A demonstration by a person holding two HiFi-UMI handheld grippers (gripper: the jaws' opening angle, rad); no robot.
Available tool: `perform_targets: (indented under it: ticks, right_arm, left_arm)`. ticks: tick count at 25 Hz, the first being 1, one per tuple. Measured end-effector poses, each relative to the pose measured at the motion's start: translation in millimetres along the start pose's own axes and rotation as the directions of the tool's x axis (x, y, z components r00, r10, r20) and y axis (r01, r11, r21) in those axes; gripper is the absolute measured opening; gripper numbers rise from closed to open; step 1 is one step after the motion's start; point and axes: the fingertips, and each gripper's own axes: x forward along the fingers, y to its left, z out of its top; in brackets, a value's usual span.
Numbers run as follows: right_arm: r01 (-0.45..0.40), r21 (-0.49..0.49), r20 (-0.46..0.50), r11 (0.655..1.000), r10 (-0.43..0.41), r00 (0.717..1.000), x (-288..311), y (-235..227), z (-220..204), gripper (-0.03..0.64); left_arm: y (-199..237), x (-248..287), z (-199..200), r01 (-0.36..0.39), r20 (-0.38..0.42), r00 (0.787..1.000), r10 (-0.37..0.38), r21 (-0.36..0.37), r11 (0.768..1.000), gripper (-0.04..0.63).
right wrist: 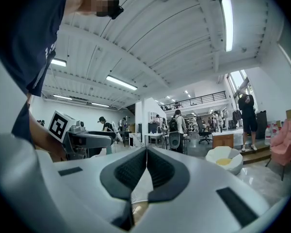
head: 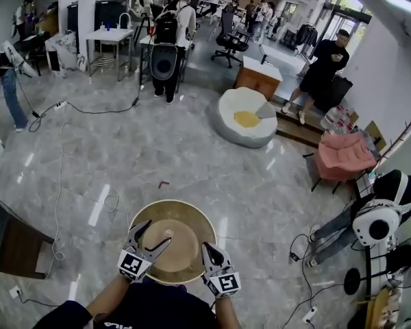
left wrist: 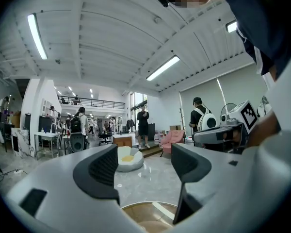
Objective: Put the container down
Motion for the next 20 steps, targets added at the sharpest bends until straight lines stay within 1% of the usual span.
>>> perform_targets:
  ticks: [3,4,5,6,7,9,12,14,17,20]
  right_arm:
    - [-0.008,-0.006,-0.004,1.000,0.008,1.000,2,0,2,0.029]
    - [-0.011,-0.009,-0.003,1.000,0.011,1.000,4,0,3,0.029]
    - [-0.012,-0.010,-0.001,1.000,0.012,1.000,6,0,5,0.029]
    - [-0.014,-0.010,0.002,1.000,0.014,1.000,7,0,5,0.029]
    - [-0.015,-0.009,0.004,1.000,0.015,1.000,8,1,6,0.029]
    - [-0.017,-0.010,0.009,1.000,0.017,1.000,11,2,7,0.029]
    - [-0.014,-0.020,0.003,1.000,0.014,1.000,17,-1,14,0.029]
    - [-0.016,-0.019,0.002,1.000,0.016,1.000,19,-1,15,0.029]
    - [-0.024,-0.017,0.001,1.000,0.024,1.000,22,2,12,0.029]
    - [-0.022,-0.020,-0.013,1.000,0.021,1.000,22,4,8,0.029]
  left_arm:
    - [2,0,6,-0.015,0.009,1.000,0.015,0.009,1.000,0.345]
    - [5,0,8,-0.030,0.017,0.999,0.030,0.014,0.999,0.266]
    - [9,-1,10,-0.044,0.028,0.999,0.043,0.014,0.999,0.136]
    - [11,-2,11,-0.045,0.037,0.998,0.045,0.007,0.999,0.041]
    - [10,-4,12,-0.036,0.044,0.998,0.036,-0.002,0.999,0.028]
    - [7,-5,13,-0.014,0.053,0.998,0.015,-0.012,1.000,0.026]
    - [9,-2,14,0.003,0.049,0.999,-0.003,0.008,1.000,0.025]
    - [11,-1,13,0.002,0.040,0.999,-0.002,0.006,1.000,0.025]
    - [17,-3,10,-0.008,0.050,0.999,0.009,-0.016,1.000,0.025]
    - [20,-5,9,-0.013,0.055,0.998,0.014,-0.016,1.000,0.025]
